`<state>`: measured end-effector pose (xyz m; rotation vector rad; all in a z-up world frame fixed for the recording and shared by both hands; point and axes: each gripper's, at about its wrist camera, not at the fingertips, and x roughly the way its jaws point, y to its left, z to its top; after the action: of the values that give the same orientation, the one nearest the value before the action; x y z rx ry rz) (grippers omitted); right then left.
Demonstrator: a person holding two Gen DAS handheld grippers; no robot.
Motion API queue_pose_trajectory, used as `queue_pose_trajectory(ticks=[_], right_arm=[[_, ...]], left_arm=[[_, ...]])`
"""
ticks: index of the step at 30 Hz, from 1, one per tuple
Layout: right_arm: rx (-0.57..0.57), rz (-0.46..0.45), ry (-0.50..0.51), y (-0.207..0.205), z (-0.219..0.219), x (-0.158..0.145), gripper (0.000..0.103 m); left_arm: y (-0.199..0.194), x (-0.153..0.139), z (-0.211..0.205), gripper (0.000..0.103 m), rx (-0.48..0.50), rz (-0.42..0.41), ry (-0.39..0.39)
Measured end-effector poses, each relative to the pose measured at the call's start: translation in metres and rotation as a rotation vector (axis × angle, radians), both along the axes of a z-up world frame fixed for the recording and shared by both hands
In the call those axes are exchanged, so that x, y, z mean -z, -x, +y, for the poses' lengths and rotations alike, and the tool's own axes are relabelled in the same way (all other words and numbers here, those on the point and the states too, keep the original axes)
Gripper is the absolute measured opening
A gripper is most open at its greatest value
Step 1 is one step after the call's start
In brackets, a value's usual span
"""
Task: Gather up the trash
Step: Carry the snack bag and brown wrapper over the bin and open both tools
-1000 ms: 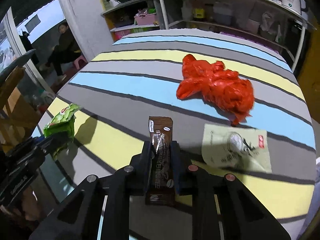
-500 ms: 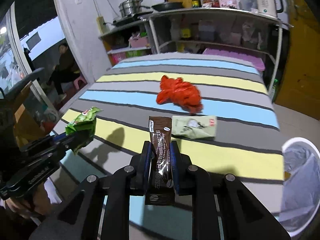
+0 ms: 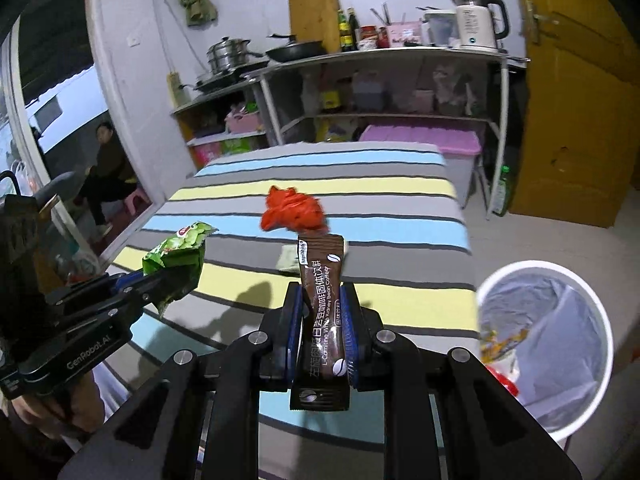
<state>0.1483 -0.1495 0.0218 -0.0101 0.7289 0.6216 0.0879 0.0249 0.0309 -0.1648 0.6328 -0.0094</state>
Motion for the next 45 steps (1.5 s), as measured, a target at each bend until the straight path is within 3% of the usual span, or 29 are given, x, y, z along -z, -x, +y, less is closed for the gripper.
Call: queue_pose_trajectory(ticks=[27, 45], right_arm=[[0.291, 0.031, -0.032, -0.021, -0.144, 0.019, 0.02], [0.398, 0.115, -0.017, -0.051, -0.191, 0.053, 0.02]], left_arm=[[-0.081, 0.009, -0.142, 0.012, 0.285, 0.026, -0.005], [-0.133, 0.051, -0.201, 0.012, 0.42, 0.114, 0.022]])
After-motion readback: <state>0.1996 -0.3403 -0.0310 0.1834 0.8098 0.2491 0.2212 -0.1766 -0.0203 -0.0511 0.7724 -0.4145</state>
